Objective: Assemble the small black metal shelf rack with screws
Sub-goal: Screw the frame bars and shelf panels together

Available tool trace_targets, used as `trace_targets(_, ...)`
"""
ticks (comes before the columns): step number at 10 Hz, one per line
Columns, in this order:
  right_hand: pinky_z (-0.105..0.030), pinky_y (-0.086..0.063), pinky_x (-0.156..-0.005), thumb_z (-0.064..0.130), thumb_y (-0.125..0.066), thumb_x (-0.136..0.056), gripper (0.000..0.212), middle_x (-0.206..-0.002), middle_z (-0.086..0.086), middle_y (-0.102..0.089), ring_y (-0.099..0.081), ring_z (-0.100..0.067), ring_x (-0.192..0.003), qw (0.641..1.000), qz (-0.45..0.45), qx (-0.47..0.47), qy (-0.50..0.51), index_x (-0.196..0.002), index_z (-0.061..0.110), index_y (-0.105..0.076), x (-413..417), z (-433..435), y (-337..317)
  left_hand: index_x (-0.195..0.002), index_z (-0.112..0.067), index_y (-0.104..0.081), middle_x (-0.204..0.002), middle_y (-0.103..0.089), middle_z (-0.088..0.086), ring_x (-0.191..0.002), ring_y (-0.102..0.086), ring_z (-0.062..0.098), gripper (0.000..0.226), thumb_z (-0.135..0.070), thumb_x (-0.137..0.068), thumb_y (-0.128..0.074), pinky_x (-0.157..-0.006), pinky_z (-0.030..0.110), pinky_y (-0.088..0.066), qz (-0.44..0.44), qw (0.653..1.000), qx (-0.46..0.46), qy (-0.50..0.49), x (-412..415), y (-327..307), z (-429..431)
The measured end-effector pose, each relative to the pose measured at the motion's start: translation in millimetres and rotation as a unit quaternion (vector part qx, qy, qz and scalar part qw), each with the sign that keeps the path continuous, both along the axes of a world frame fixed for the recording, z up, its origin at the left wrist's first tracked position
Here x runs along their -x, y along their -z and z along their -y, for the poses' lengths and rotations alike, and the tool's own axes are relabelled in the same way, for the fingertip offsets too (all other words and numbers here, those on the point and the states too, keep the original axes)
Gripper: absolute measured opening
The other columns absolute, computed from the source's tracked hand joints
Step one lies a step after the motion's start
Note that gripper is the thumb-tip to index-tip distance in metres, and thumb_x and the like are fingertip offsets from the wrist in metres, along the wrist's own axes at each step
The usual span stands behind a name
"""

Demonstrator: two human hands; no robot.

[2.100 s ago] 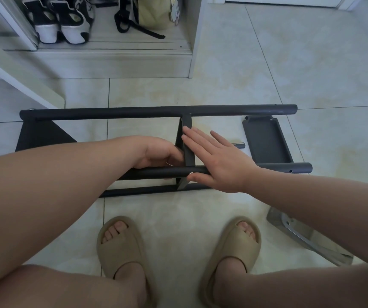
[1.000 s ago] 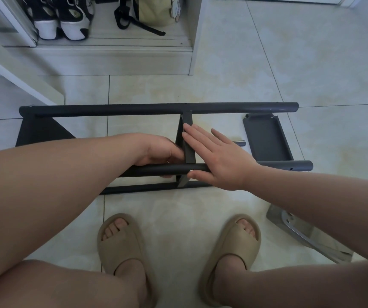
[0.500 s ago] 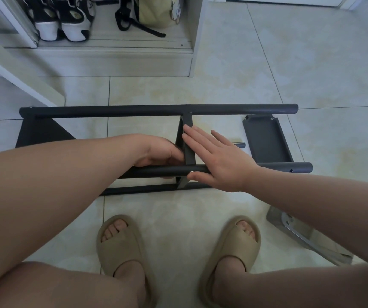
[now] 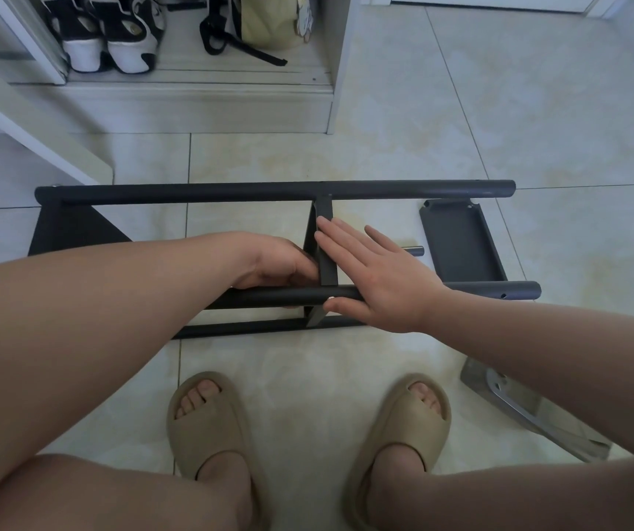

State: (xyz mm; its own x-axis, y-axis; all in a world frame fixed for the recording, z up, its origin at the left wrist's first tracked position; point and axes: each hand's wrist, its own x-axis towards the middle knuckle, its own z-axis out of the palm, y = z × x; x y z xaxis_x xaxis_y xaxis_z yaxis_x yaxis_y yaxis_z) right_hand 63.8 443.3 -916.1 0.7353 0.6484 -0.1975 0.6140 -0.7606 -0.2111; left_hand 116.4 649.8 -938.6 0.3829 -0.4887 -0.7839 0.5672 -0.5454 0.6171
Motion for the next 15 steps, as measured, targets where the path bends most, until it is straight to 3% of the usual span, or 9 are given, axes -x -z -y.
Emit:
trace_targets(1,-0.040,-0.001,-0.127,0.069,-0.027,-0.095,0.089,-0.169,0.006,0.012,0.011,-0.010,-0.155,1.000,0.000,0.003,0.000,-0.162,0.018,-0.001,-0.2,-0.5,-0.6,-0.101,-0.008,-0.070,-0.088,-0.075,0.008,-0.079,-0.071,0.017,0.017,-0.005,-0.093,-0.056,-0.073,0.027,-0.054,0.010,1.000,0.014,0.003,0.4,0.2,-1.0)
trace_targets(2,-0.040,-0.001,-0.127,0.069,-0.027,-0.095,0.089,-0.169,0.006,0.012,0.011,-0.010,-0.155,1.000,0.000,0.003,0.001,-0.162,0.017,-0.001,0.1,-0.4,-1.1,-0.103,-0.008,-0.070,-0.109,-0.073,0.017,-0.097,-0.069,0.023,0.019,-0.001,-0.092,-0.055,-0.096,0.035,-0.052,0.012,1.000,0.024,-0.004,0.0,1.1,-1.4)
trace_targets(5,-0.041,-0.002,-0.127,0.069,-0.025,-0.095,0.088,-0.168,0.006,0.013,0.012,-0.010,-0.155,1.000,-0.001,0.002,0.000,-0.163,0.017,-0.002,-0.1,-0.2,-1.2,-0.091,-0.009,-0.071,-0.080,-0.070,0.008,-0.070,-0.064,0.018,0.017,-0.010,-0.095,-0.054,-0.073,0.031,-0.051,-0.010,1.000,0.010,-0.002,0.0,1.0,-1.3)
trace_targets(7,-0.041,-0.002,-0.127,0.069,-0.027,-0.095,0.089,-0.169,0.005,0.011,0.009,-0.011,-0.156,1.000,0.001,-0.001,0.000,-0.163,0.016,-0.003,0.2,-0.8,-1.1,-0.102,-0.007,-0.072,-0.102,-0.076,0.013,-0.095,-0.070,0.024,0.018,-0.005,-0.092,-0.057,-0.094,0.035,-0.053,0.021,1.000,-0.004,0.002,-0.8,0.5,-0.6)
trace_targets(9,-0.041,-0.002,-0.127,0.069,-0.026,-0.095,0.089,-0.169,0.004,0.010,0.009,-0.012,-0.156,1.000,0.003,0.003,-0.001,-0.163,0.016,-0.003,0.3,-1.0,-1.5,-0.094,-0.010,-0.071,-0.093,-0.075,0.010,-0.089,-0.070,0.022,0.022,0.002,-0.092,-0.053,-0.086,0.033,-0.053,0.004,1.000,0.016,-0.003,-1.6,0.6,-1.1)
trace_targets(11,-0.042,-0.003,-0.127,0.069,-0.026,-0.095,0.089,-0.169,0.004,0.010,0.008,-0.012,-0.156,1.000,0.008,0.001,-0.003,-0.162,0.016,-0.004,0.0,-0.4,0.7,-0.098,-0.006,-0.062,-0.110,-0.066,0.020,-0.103,-0.063,0.029,0.021,0.008,-0.091,-0.048,-0.105,0.042,-0.046,-0.006,0.999,0.032,-0.022,-0.3,0.2,-1.1)
trace_targets(13,-0.041,-0.002,-0.127,0.069,-0.026,-0.095,0.088,-0.169,0.005,0.010,0.009,-0.011,-0.156,1.000,0.009,0.000,-0.002,-0.163,0.016,-0.003,0.3,-0.3,0.7,-0.093,-0.010,-0.072,-0.083,-0.074,0.005,-0.075,-0.067,0.017,0.018,-0.010,-0.095,-0.054,-0.075,0.029,-0.051,-0.018,1.000,0.008,0.007,0.2,-3.2,0.0)
trace_targets(14,-0.041,-0.002,-0.127,0.069,-0.026,-0.095,0.089,-0.169,0.005,0.010,0.008,-0.011,-0.156,1.000,0.009,0.002,-0.002,-0.163,0.017,-0.003,0.2,-0.5,0.3,-0.097,-0.007,-0.071,-0.086,-0.075,0.007,-0.081,-0.070,0.019,0.016,-0.005,-0.094,-0.055,-0.076,0.028,-0.052,0.006,1.000,0.000,0.001,0.3,-3.6,0.6)
trace_targets(15,-0.041,-0.002,-0.127,0.069,-0.027,-0.095,0.089,-0.169,0.005,0.010,0.008,-0.012,-0.156,1.000,0.008,0.001,-0.001,-0.162,0.016,-0.003,0.0,-0.7,-0.1,-0.102,-0.003,-0.070,-0.096,-0.075,0.015,-0.092,-0.070,0.026,0.017,-0.002,-0.092,-0.056,-0.091,0.036,-0.054,0.012,1.000,-0.001,-0.008,-0.5,-4.6,0.5)
